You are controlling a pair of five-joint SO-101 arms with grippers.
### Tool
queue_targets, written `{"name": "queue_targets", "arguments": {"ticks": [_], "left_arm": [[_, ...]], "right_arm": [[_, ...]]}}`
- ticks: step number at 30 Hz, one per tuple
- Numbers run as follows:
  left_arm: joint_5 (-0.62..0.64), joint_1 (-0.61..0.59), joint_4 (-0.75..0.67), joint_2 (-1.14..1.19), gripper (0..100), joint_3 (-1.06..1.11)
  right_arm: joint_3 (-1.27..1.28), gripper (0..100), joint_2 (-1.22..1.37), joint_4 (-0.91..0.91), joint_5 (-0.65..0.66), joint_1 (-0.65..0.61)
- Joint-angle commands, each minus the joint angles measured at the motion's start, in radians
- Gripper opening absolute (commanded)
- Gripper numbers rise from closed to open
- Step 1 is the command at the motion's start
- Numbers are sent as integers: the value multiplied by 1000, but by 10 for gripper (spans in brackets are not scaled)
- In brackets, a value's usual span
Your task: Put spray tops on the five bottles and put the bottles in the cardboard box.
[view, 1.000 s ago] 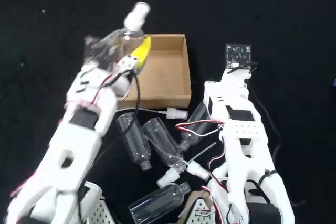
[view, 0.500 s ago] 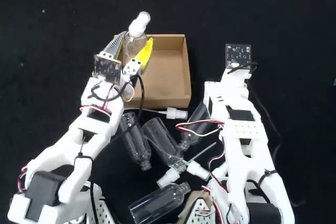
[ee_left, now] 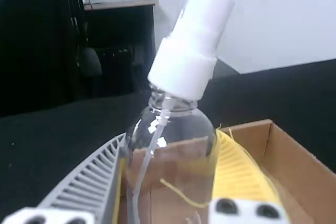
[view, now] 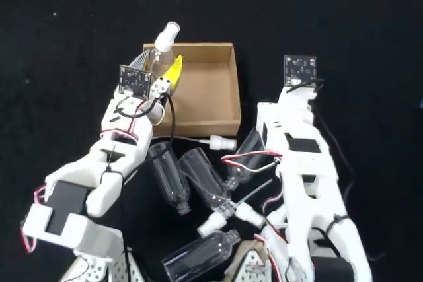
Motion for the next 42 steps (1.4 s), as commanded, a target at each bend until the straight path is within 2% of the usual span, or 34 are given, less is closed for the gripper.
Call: {"name": "queue_targets", "arguments": {"ticks": [1, 8, 11, 15, 33, 42], "left_arm": [[9, -7, -132, 35, 64, -65], [12, -41, -275, 158, 64, -82], [95, -70, -308, 226, 64, -134], [172, -93, -305, 299, 64, -214], [172, -90, -305, 539, 64, -429], [170, -97, -304, 557, 68, -429]], "right_arm": [[-12, 60, -1, -34, -2, -15], [-12, 60, -1, -34, -2, -15], [-12, 60, -1, -34, -2, -15], [-12, 60, -1, -34, -2, -15], [-13, 60, -1, -34, -3, -14], [-13, 60, -1, -34, -3, -14]]}}
